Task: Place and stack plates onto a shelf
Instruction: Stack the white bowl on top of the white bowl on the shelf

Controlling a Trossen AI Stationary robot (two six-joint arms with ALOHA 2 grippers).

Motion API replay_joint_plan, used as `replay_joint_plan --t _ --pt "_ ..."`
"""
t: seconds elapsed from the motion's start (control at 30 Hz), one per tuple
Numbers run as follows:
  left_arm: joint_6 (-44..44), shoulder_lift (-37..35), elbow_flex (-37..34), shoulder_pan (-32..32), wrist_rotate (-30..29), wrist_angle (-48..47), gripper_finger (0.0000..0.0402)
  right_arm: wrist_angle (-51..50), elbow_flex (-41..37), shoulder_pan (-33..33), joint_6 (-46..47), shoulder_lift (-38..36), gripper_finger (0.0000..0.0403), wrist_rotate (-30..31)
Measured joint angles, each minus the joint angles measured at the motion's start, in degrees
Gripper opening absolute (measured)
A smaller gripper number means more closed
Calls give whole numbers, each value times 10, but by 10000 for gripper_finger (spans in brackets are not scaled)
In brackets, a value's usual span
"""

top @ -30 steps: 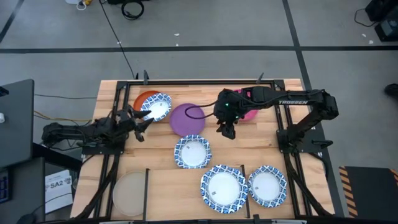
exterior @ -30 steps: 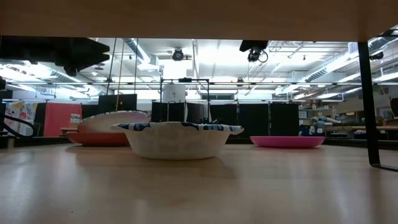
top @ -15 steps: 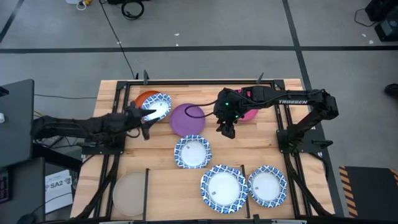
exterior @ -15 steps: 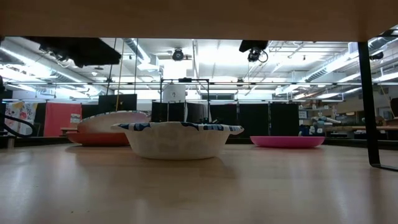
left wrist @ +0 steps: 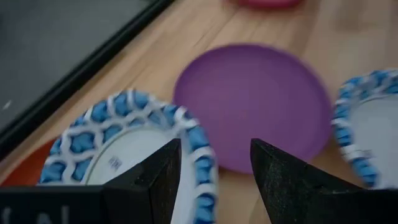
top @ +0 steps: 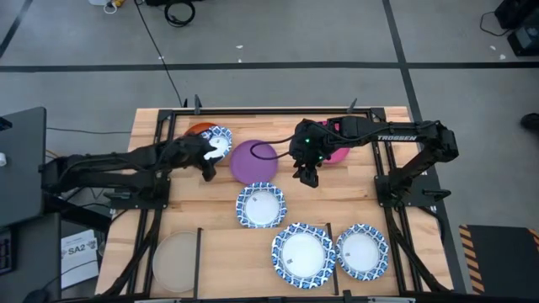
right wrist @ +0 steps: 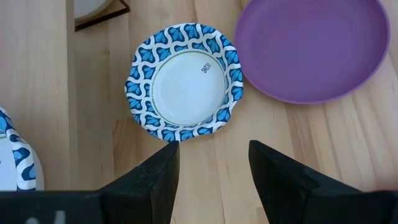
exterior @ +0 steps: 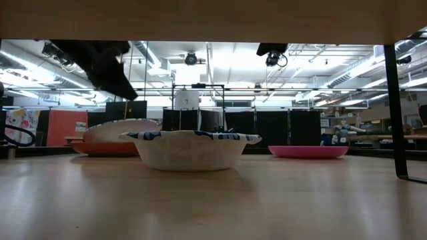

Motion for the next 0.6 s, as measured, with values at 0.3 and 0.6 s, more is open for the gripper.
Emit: replay_joint_plan --t 0.3,0.6 --pt "3 71 0 47 48 0 199 0 0 0 0 0 199 0" --pt "5 105 0 60 61 0 195 0 0 0 0 0 199 0"
